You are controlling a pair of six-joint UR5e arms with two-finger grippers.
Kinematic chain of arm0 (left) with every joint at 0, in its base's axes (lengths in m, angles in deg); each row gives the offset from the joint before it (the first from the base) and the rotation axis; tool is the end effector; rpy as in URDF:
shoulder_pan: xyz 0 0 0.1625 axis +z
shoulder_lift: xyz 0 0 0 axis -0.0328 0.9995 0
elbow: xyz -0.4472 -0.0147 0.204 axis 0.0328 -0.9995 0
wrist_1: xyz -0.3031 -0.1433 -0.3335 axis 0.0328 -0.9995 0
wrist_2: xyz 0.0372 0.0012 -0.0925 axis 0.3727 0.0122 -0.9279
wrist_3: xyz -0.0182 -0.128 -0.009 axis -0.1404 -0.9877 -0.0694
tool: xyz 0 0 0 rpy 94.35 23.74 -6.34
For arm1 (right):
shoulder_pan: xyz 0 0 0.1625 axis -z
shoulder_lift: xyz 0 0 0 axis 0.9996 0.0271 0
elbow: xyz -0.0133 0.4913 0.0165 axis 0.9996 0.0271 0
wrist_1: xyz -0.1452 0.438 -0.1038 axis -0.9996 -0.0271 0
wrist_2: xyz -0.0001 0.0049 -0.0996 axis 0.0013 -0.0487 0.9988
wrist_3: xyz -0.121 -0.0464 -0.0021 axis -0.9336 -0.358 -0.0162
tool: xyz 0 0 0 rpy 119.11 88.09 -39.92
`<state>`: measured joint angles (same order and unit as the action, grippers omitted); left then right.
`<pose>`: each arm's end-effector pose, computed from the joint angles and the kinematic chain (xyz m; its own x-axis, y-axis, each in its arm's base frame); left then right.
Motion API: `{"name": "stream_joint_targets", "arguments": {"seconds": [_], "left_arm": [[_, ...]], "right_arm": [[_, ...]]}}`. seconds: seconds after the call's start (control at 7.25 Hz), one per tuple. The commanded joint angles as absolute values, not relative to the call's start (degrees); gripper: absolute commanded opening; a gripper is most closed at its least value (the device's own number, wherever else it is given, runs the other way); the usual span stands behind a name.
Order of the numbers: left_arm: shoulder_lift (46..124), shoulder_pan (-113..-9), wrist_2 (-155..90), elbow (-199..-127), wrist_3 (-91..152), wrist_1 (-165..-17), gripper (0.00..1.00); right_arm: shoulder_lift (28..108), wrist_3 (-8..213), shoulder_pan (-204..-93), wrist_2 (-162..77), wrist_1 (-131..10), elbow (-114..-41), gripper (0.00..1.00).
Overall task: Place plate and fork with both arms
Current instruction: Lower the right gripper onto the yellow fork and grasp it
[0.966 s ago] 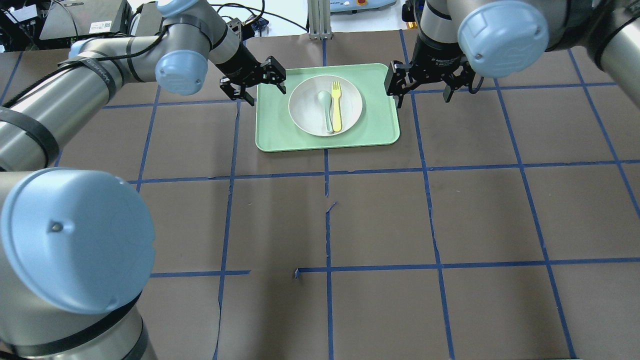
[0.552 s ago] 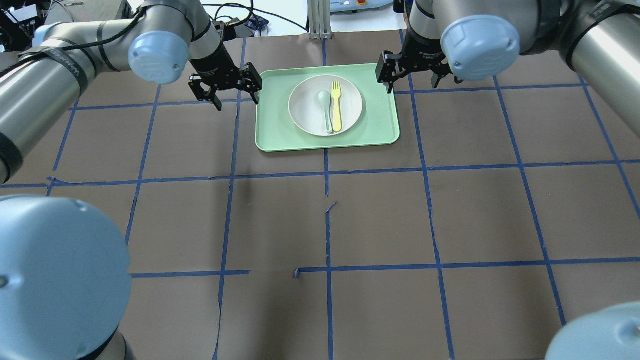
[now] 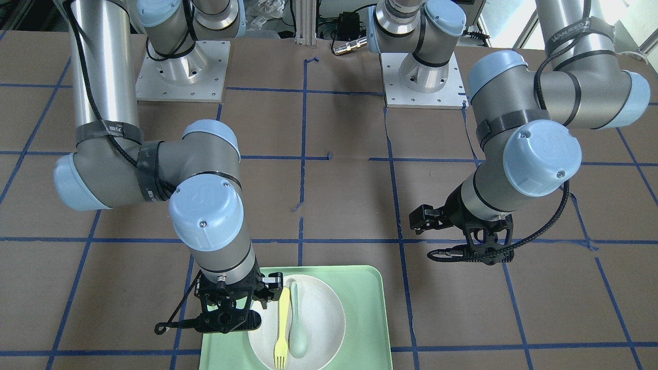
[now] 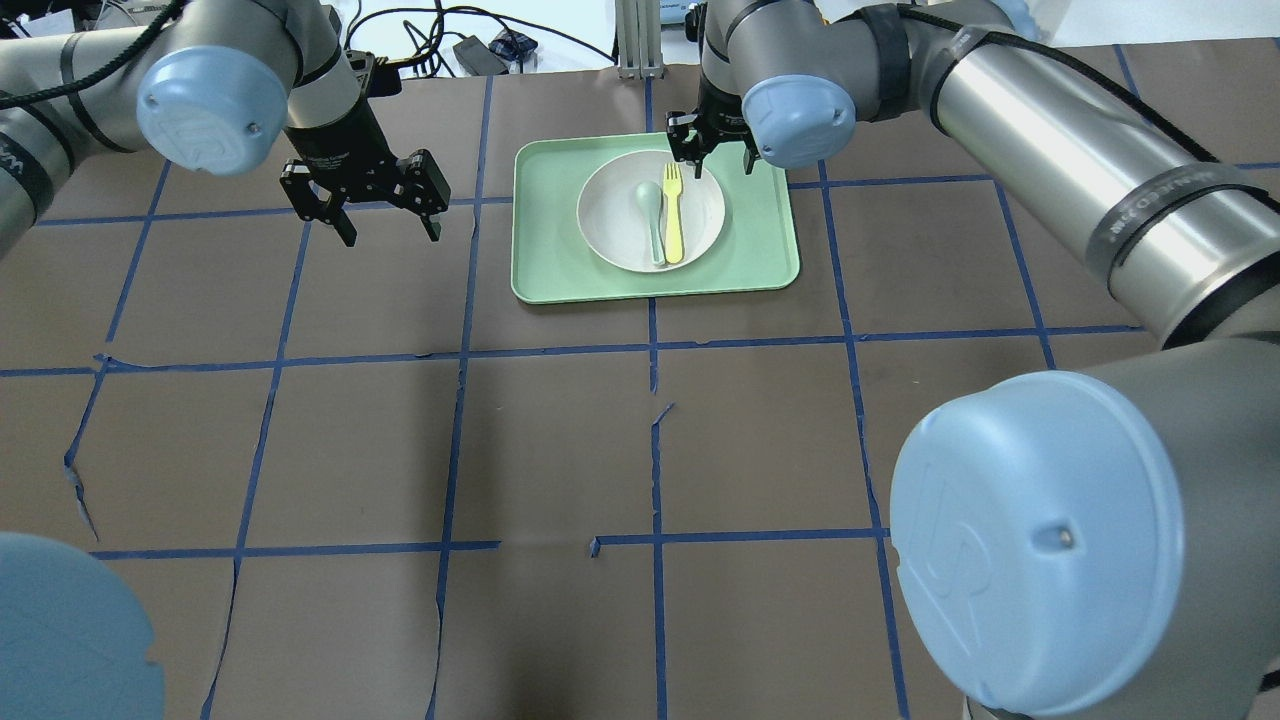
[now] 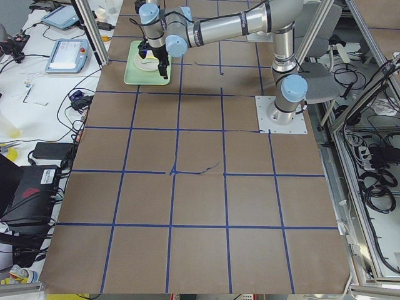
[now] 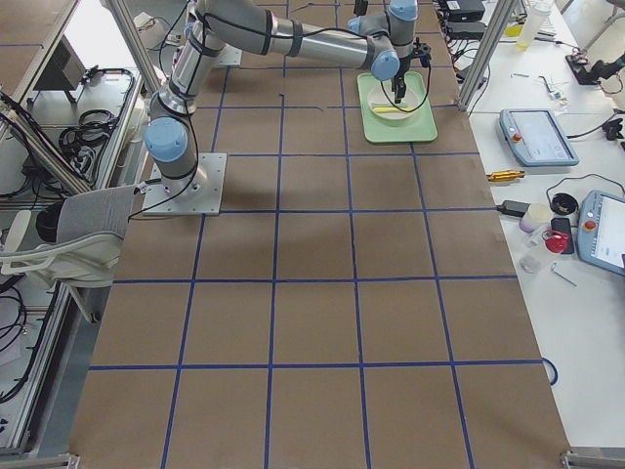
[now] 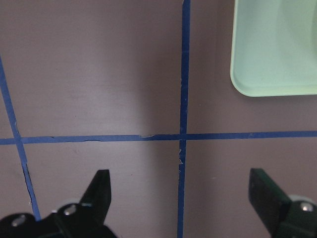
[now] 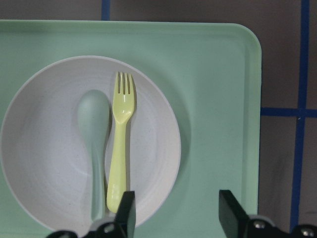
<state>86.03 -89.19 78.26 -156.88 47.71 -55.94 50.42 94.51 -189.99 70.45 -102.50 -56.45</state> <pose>-0.1030 -0.6984 0.3603 -0.9997 -0.0081 0.0225 -0.0053 0.9927 0.1202 0.3005 -0.8043 0.2904 -0.9984 -0.0499 -0.0264 -0.0451 0.9863 -0.1587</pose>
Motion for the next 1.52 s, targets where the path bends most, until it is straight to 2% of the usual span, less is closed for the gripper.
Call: {"name": "stream_joint_targets", "arguments": {"seconds": [0.0, 0.41, 1.38], "left_arm": [[84.7, -89.2, 78.4, -158.2, 47.7, -55.9, 1.00], [83.8, -89.1, 78.6, -158.6, 47.7, -56.5, 1.00], [83.3, -89.1, 78.5, -161.0, 48.1, -55.5, 1.00]], "right_arm": [[47.4, 97.4, -191.2, 70.3, -105.7, -55.9, 0.61], [44.7, 97.7, -191.6, 70.3, -108.1, -55.9, 0.55], [42.0, 97.7, -191.7, 68.0, -108.1, -56.0, 0.55]]}}
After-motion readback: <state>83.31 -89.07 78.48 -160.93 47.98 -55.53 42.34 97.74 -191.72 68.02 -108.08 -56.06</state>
